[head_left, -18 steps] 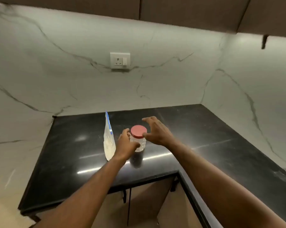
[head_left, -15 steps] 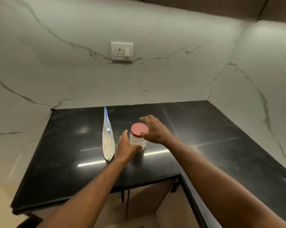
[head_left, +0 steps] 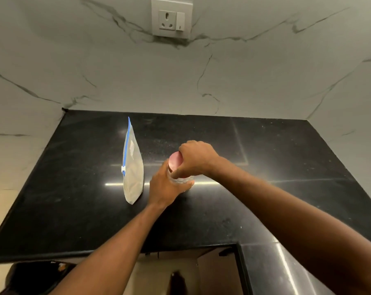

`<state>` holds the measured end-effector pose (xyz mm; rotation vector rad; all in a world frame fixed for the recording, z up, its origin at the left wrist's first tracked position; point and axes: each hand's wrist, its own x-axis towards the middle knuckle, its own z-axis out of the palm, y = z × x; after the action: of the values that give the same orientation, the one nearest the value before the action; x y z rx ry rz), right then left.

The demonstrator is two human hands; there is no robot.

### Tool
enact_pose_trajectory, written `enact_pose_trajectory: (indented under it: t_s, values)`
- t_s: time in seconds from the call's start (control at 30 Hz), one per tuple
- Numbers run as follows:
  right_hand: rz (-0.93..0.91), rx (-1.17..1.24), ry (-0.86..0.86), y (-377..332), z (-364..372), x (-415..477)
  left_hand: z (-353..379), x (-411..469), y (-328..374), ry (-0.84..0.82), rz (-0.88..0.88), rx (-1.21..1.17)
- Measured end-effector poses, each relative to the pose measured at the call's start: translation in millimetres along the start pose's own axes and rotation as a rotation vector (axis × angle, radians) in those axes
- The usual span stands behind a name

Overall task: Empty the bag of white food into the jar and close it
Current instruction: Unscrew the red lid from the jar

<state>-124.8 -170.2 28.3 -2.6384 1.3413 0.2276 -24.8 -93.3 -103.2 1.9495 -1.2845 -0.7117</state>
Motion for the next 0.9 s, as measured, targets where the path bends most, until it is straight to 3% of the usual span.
enact_pose_trajectory:
  t_s: [0.07, 0.17, 0.23, 0.33, 0.43, 0.5, 0.6, 0.7, 0.77, 0.83, 0.9]
  values:
    - [-0.107, -0.063, -0.054, 3.6, -10.7, 2.2, -3.2, 6.3, 1.3, -0.064, 0.047, 0.007]
    - [-0.425, -0.273, -0.125, 7.8, -25.3, 6.1, -6.0, 16.8, 2.8, -0.227, 0.099, 0.158]
    - [-0.649, -0.486, -0.118, 11.1, -26.1, 4.9, -8.5, 17.6, 4.8, -0.161, 0.084, 0.136]
    - [-0.965, -0.853, -0.019, 21.0, -17.1, 2.9, -14.0, 16.3, 5.7, -0.108, 0.193, 0.098]
    - [-1.266, -0.998, 0.112, 42.2, -18.6, 2.2, -17.7, 20.5, 0.3, -0.248, 0.225, -0.02]
    - [-1.357, -0.993, 0.212, 59.6, -27.5, 0.7, -21.6, 23.7, -6.8, -0.291, 0.164, -0.126]
    - [-1.145, -0.732, 0.162, 79.2, -35.4, -4.4, -22.5, 24.8, -11.4, -0.307, 0.151, -0.188]
    - [-0.585, -0.348, 0.147, 77.5, -32.0, -8.3, -21.9, 25.7, -9.9, -0.307, 0.17, -0.195]
    - [-0.252, -0.212, 0.025, 62.4, -26.3, -9.2, -19.5, 25.8, -13.6, -0.327, 0.175, -0.211]
    - [-0.127, -0.167, -0.03, 42.3, -15.6, -6.9, -19.3, 24.4, -13.1, -0.31, 0.174, -0.199]
    - [-0.113, -0.193, -0.006, 21.8, -4.5, -1.6, -17.3, 24.6, -10.6, -0.267, 0.182, -0.115]
